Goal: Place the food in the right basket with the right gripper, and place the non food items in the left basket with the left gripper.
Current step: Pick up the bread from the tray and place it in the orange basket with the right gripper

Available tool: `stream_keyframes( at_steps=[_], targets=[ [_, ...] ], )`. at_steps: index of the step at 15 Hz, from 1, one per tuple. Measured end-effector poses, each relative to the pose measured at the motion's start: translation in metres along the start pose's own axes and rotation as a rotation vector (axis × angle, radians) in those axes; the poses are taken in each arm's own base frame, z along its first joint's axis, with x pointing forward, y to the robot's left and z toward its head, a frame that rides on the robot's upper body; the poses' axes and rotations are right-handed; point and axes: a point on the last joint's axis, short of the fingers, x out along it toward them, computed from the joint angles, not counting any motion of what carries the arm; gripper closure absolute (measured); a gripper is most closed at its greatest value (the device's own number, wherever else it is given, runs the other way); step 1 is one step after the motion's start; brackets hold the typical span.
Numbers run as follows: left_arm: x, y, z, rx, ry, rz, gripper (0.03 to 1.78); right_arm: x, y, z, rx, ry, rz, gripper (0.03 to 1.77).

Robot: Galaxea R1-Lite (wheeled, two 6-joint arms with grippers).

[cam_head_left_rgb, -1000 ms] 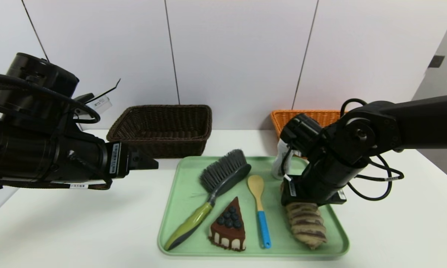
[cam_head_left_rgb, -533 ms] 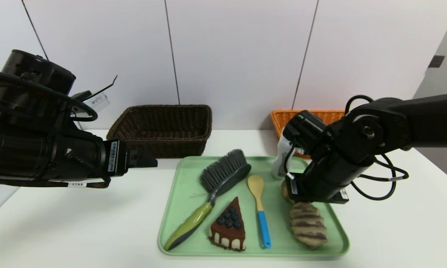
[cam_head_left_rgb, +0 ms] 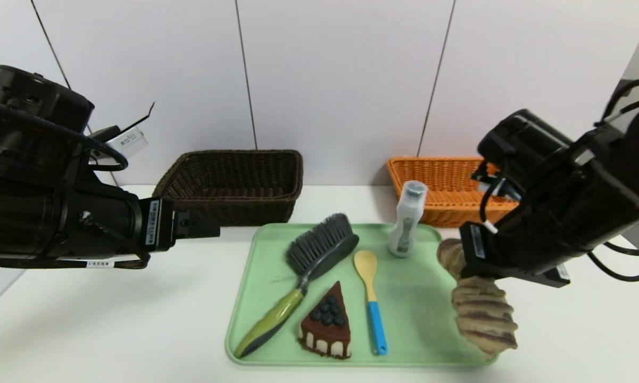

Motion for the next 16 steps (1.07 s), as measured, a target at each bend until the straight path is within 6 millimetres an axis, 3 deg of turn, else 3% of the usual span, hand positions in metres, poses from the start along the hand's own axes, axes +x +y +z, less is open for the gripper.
stream_keyframes(
  at_steps=[5,8,12,16],
  targets=[
    [-0.002,0.000,0.001,0.000,-0.009,-0.004,0.12,-0.065,-0.034,0.021,0.088,-0.279,0.093,1.70],
    [-0.004,0.000,0.000,0.001,-0.012,-0.006,0.12,-0.081,-0.042,0.053,0.170,-0.519,0.198,1.70],
    [-0.009,0.000,-0.001,0.001,-0.022,-0.008,0.12,-0.074,-0.046,0.103,0.378,-0.608,0.379,1.70],
    [-0.014,0.000,-0.002,0.001,-0.033,-0.013,0.12,-0.041,-0.048,0.150,0.593,-0.538,0.509,1.70]
  ],
)
